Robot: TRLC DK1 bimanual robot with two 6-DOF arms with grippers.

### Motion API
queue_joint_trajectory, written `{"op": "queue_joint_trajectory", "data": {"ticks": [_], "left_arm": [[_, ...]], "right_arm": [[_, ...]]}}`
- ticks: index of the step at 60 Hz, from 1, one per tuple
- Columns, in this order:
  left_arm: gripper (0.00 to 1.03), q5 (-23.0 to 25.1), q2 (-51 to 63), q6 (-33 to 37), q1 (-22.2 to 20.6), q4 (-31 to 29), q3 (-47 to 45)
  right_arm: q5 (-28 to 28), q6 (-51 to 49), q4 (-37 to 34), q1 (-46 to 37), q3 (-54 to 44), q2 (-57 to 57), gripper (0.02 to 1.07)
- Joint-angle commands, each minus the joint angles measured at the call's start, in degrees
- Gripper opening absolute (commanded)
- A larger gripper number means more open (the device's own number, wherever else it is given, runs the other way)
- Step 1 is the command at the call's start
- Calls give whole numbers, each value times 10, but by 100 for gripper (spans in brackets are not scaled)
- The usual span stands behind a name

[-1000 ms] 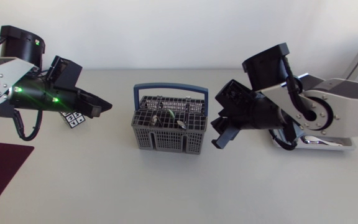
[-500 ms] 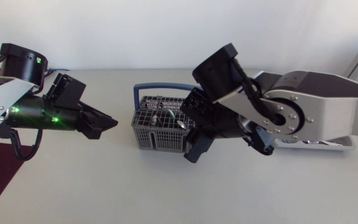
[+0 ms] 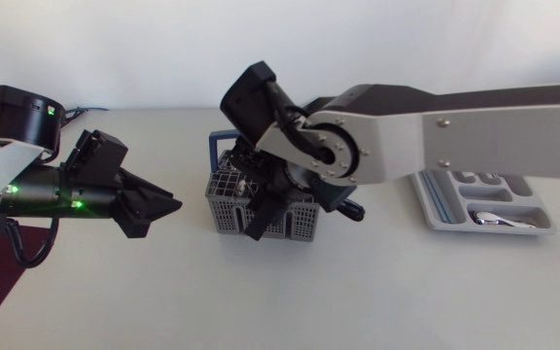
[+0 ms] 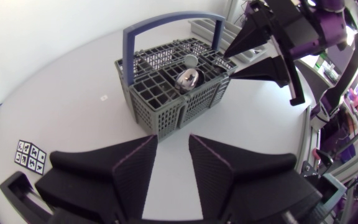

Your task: Transfer all utensils from the basket to the drawer tray.

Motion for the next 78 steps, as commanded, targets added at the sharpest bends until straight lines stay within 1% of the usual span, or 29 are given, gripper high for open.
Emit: {"op": "queue_joint_trajectory", "data": {"ticks": [1,4,16,21,28,45,52,64,78], "left_arm": [[39,10,-9,18,3,-2,-19],[39,12,-11,20,3,-2,-21],[39,20,-12,21,1,-1,-21],[39,21,-12,21,-2,3,-23],[39,21,-10,20,-6,7,-27],[39,20,-11,18,-8,7,-29],[39,20,-12,17,-10,7,-27],[39,20,-15,15,-14,6,-28],[39,20,-22,15,-29,0,-18]], "right_arm": [[17,23,-14,4,23,34,54],[30,26,-13,3,29,47,52],[60,34,-14,-2,40,83,51],[65,36,-14,-5,42,88,46],[71,38,-13,-8,39,89,46],[112,35,-9,-7,33,76,46],[112,34,-7,-7,28,63,46],[132,28,1,-8,20,51,46],[129,19,5,-10,8,18,47]]}}
